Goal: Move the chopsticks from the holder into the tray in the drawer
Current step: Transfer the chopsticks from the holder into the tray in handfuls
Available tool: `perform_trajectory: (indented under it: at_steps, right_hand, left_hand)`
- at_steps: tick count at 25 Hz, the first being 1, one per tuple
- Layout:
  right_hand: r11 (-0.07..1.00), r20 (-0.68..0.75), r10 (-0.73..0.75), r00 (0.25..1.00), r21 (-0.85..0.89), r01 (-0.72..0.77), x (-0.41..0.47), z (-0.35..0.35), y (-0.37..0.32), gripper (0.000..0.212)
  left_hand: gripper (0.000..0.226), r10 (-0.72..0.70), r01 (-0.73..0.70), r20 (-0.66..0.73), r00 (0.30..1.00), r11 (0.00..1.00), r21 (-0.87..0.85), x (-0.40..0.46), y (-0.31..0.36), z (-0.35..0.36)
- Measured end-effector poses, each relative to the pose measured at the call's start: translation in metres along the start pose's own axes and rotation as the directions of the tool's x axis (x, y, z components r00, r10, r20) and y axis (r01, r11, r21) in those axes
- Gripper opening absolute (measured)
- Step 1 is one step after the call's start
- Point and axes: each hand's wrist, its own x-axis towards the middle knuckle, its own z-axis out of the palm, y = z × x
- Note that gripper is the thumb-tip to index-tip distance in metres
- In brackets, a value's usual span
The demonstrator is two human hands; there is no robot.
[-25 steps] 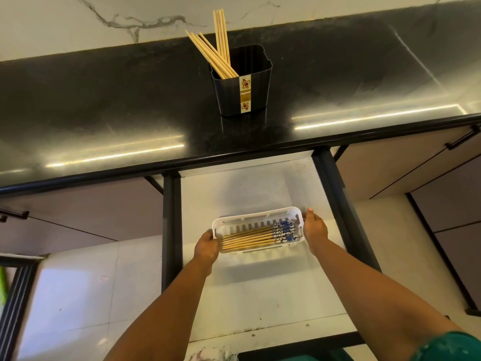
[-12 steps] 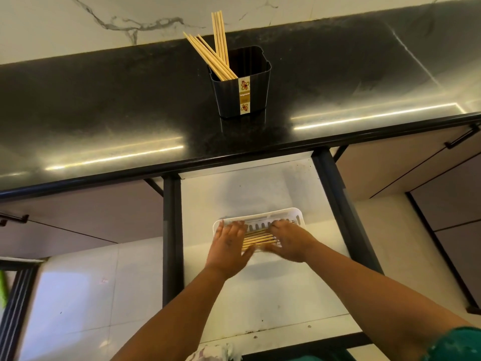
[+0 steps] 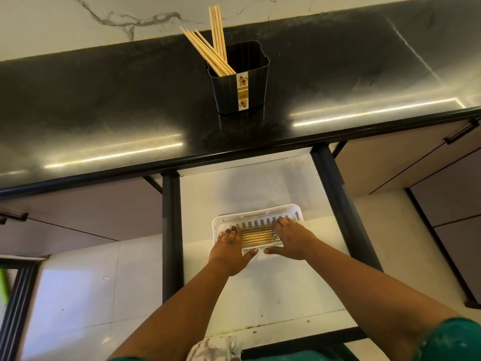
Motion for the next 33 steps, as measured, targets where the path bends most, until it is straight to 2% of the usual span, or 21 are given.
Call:
perform_trajectory:
  at_steps: [2, 4, 5, 7, 8, 9, 11, 12, 14, 17, 20, 22, 25, 27, 29, 33]
  right_hand:
    - [0.999, -0.138, -0.038, 0.990, 0.023, 0.041, -0.005, -0.010, -0.004, 0.071]
    - [0.991, -0.362, -0.118, 0.925, 0.011, 0.130, -0.006, -0.029, -0.013, 0.050]
    - [0.986, -0.453, -0.148, 0.879, 0.003, 0.167, -0.004, -0.044, -0.020, 0.044]
    - [0.972, -0.587, -0.195, 0.785, -0.010, 0.234, 0.010, -0.091, -0.035, 0.034]
    - [0.963, -0.638, -0.214, 0.740, -0.012, 0.268, 0.020, -0.119, -0.044, 0.030]
    - [0.956, -0.677, -0.225, 0.701, -0.014, 0.293, 0.030, -0.151, -0.055, 0.026]
    - [0.944, -0.739, -0.216, 0.638, 0.009, 0.330, 0.048, -0.213, -0.077, 0.019]
    - [0.938, -0.761, -0.200, 0.618, 0.034, 0.345, 0.057, -0.241, -0.087, 0.017]
    - [0.935, -0.782, -0.143, 0.607, 0.094, 0.341, 0.073, -0.288, -0.103, 0.016]
    - [0.932, -0.781, -0.003, 0.624, 0.224, 0.285, 0.105, -0.342, -0.104, 0.017]
    - [0.937, -0.657, 0.098, 0.748, 0.314, 0.153, 0.144, -0.371, -0.086, 0.032]
    - [0.952, -0.511, 0.135, 0.849, 0.305, 0.032, 0.174, -0.380, -0.076, 0.042]
    - [0.976, -0.307, 0.137, 0.942, 0.203, -0.075, 0.211, -0.392, -0.074, 0.036]
    - [0.992, -0.215, 0.113, 0.970, 0.075, -0.099, 0.227, -0.398, -0.078, 0.030]
    - [0.992, -0.197, 0.113, 0.974, -0.030, -0.121, 0.235, -0.395, -0.079, 0.028]
    - [0.995, -0.200, 0.088, 0.976, -0.019, -0.094, 0.237, -0.391, -0.069, 0.027]
  left_hand:
    - [0.081, -0.004, 0.002, -0.057, 0.998, 1.000, -0.029, -0.005, 0.002, -0.005]
    - [0.070, 0.066, -0.076, -0.211, 0.975, 0.996, -0.040, -0.010, 0.003, -0.024]
    - [0.063, 0.158, -0.160, -0.325, 0.932, 0.987, 0.021, -0.011, 0.002, -0.041]
    - [0.048, 0.346, -0.291, -0.502, 0.793, 0.938, 0.186, -0.005, 0.002, -0.091]
    - [0.043, 0.387, -0.321, -0.574, 0.722, 0.922, 0.217, -0.001, 0.003, -0.123]
    - [0.038, 0.384, -0.332, -0.647, 0.658, 0.920, 0.208, 0.004, 0.006, -0.157]
    - [0.030, 0.262, -0.335, -0.779, 0.570, 0.940, 0.070, 0.014, 0.016, -0.227]
    - [0.028, 0.177, -0.335, -0.813, 0.555, 0.942, -0.024, 0.020, 0.021, -0.259]
    - [0.028, 0.034, -0.331, -0.811, 0.584, 0.922, -0.200, 0.032, 0.031, -0.311]
    - [0.026, -0.153, -0.347, -0.746, 0.648, 0.813, -0.468, 0.051, 0.032, -0.363]
    - [0.038, -0.290, -0.329, -0.670, 0.683, 0.697, -0.637, 0.070, 0.024, -0.380]
    - [0.043, -0.324, -0.295, -0.635, 0.701, 0.679, -0.672, 0.085, 0.018, -0.379]
    - [0.043, -0.311, -0.303, -0.632, 0.710, 0.676, -0.672, 0.101, 0.015, -0.376]
    - [0.040, -0.316, -0.323, -0.658, 0.683, 0.677, -0.661, 0.108, 0.013, -0.379]
    - [0.040, -0.325, -0.314, -0.654, 0.683, 0.678, -0.664, 0.113, 0.009, -0.376]
    - [0.045, -0.342, -0.281, -0.631, 0.696, 0.679, -0.678, 0.113, 0.006, -0.367]
